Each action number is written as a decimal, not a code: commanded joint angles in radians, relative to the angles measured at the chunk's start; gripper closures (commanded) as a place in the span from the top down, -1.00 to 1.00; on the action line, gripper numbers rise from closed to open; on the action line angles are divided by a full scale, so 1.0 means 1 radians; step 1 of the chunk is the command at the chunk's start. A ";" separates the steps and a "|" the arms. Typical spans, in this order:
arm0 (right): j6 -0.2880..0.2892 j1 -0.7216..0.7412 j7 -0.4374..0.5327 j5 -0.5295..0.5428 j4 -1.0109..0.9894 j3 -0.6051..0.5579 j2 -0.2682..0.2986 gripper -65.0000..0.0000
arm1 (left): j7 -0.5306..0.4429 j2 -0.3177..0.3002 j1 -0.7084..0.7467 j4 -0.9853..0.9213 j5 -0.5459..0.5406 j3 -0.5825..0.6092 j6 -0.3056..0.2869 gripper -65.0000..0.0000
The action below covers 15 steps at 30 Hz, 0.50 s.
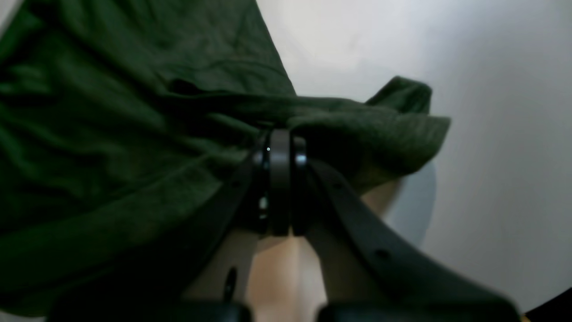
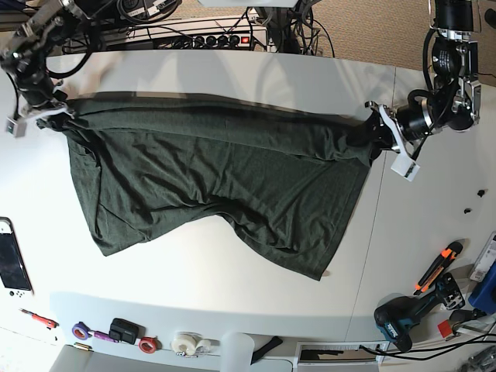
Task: Layout the t-shirt on the table in an organized manner, then fold the t-shirt properly
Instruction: 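Lift the shirt edge with both grippers, stretch it, and lay it down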
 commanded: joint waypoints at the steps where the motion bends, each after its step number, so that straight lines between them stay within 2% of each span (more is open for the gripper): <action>1: -0.010 0.006 0.029 -0.014 0.016 -0.010 0.022 -1.00 | -0.022 -0.014 -0.011 0.014 -0.011 -0.006 0.001 -1.00; 6: -0.057 0.006 0.055 -0.125 0.016 -0.027 0.023 -1.00 | -0.022 -0.014 -0.011 0.014 -0.011 -0.006 0.000 -1.00; 10: -0.061 0.005 0.052 -0.201 0.016 -0.024 0.023 -1.00 | -0.022 -0.014 -0.011 0.014 -0.012 -0.006 0.000 -1.00; 13: -0.061 0.003 0.050 -0.208 0.016 -0.024 0.023 -1.00 | -0.022 -0.014 -0.011 0.014 -0.012 -0.006 0.000 -1.00; 15: -0.061 0.003 0.050 -0.208 0.016 -0.024 0.023 -0.54 | -0.021 -0.014 -0.011 0.014 -0.012 -0.006 0.000 -1.00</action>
